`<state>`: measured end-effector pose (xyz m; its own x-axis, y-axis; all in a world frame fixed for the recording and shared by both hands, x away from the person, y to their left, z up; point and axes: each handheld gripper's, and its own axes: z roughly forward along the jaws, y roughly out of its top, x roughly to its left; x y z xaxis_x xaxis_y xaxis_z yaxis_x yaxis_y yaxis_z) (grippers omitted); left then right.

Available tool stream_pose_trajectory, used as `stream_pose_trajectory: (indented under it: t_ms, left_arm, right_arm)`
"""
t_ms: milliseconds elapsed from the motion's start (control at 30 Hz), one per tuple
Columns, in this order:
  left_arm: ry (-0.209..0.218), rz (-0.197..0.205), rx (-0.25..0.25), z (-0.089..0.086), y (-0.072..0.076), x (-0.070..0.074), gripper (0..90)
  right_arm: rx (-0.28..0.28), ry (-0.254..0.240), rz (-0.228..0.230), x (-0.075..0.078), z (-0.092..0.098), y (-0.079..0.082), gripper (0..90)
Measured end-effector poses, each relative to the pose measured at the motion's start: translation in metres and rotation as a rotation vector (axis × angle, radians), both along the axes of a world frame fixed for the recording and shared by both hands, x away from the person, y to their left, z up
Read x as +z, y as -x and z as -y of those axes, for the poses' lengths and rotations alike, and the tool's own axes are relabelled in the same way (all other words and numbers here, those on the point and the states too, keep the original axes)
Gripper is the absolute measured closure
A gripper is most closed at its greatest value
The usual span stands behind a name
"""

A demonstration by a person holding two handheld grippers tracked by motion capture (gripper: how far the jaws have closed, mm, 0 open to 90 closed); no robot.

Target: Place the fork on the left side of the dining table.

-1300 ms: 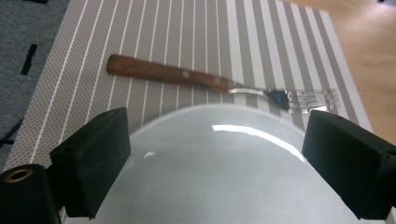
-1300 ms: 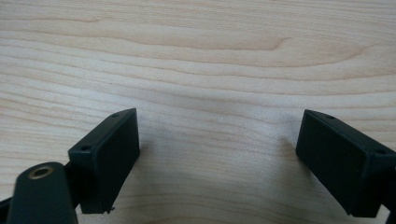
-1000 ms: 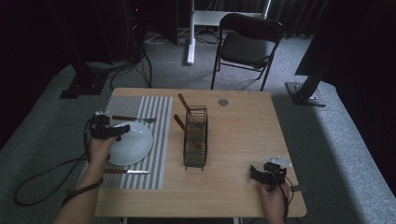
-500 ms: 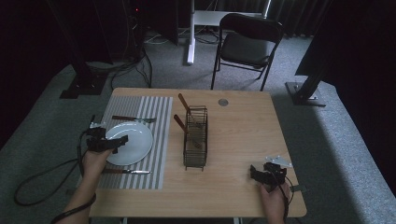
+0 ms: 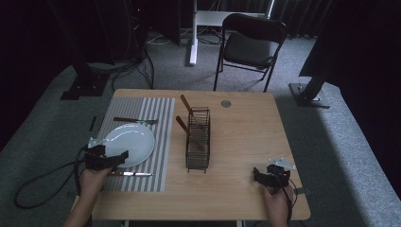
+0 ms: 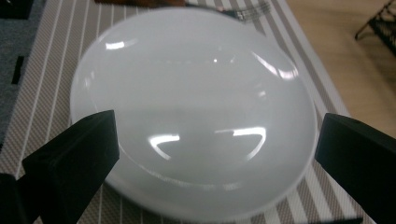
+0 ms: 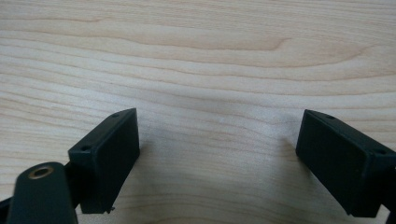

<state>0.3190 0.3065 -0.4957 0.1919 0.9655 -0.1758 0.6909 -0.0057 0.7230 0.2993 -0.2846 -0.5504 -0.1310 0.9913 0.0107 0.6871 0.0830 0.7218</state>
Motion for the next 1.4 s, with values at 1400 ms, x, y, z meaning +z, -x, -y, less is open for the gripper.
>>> stream_pose_trajectory:
  t_ms: [1400]
  left_arm:
    - [-0.131,-0.027,-0.040,0.005,0.068,-0.049,0.0]
  right_arm:
    - [-0.001,-0.002,-0.001,0.000,0.000,0.000,13.1]
